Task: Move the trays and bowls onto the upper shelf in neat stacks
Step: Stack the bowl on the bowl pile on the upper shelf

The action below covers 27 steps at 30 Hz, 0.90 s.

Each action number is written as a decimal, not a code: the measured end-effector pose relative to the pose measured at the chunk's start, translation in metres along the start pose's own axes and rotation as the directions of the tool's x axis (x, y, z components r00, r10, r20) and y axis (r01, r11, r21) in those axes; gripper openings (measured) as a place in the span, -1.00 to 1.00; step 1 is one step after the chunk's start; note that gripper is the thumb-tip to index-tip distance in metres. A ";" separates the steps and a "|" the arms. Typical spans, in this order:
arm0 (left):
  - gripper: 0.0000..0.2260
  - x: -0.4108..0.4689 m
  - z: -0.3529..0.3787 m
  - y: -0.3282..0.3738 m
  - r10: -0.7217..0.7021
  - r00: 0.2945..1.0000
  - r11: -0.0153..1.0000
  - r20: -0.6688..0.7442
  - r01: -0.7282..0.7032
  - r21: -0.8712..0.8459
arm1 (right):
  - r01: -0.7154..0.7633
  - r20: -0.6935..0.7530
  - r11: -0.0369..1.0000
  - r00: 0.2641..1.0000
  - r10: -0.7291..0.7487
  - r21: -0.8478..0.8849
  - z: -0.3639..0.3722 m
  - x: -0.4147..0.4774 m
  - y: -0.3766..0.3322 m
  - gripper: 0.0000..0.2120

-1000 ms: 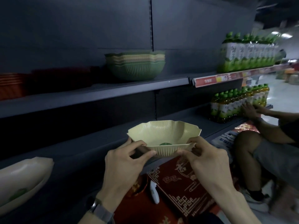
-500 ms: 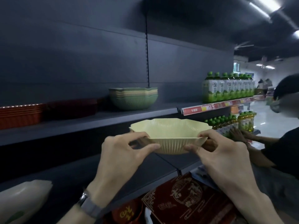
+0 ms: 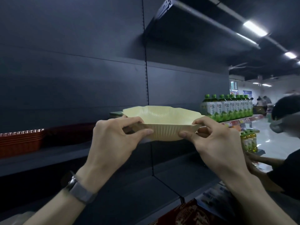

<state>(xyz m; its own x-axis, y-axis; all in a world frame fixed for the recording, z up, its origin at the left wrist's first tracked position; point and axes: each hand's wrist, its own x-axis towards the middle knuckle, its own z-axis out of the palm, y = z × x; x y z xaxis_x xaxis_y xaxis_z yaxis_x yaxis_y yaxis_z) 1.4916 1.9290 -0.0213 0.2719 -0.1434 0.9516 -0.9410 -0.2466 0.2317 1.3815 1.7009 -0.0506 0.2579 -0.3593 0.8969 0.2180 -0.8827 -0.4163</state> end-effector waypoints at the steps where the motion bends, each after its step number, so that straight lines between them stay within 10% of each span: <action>1: -0.76 0.006 -0.001 -0.002 0.021 1.000 1.000 -0.008 -0.021 0.015 | 0.005 -0.002 1.000 1.000 -0.005 0.011 0.005 0.006 0.001 -0.56; 14: -0.80 0.100 0.021 -0.074 0.139 0.989 0.980 -0.056 -0.129 0.149 | -0.096 0.097 0.982 0.992 0.081 0.163 0.096 0.115 0.019 -0.56; 27: -0.72 0.147 0.052 -0.167 -0.195 0.981 0.976 0.004 0.194 0.101 | -0.110 0.275 0.991 0.958 0.084 0.080 0.187 0.165 0.039 -0.46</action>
<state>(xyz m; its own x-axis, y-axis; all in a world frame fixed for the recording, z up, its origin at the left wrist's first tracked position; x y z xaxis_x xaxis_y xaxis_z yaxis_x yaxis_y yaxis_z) 1.6990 1.8996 0.0697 0.4515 -0.0967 0.8870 -0.8453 -0.3649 0.3904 1.6082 1.6638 0.0532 0.5242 -0.3353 0.7828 0.2631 -0.8105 -0.5233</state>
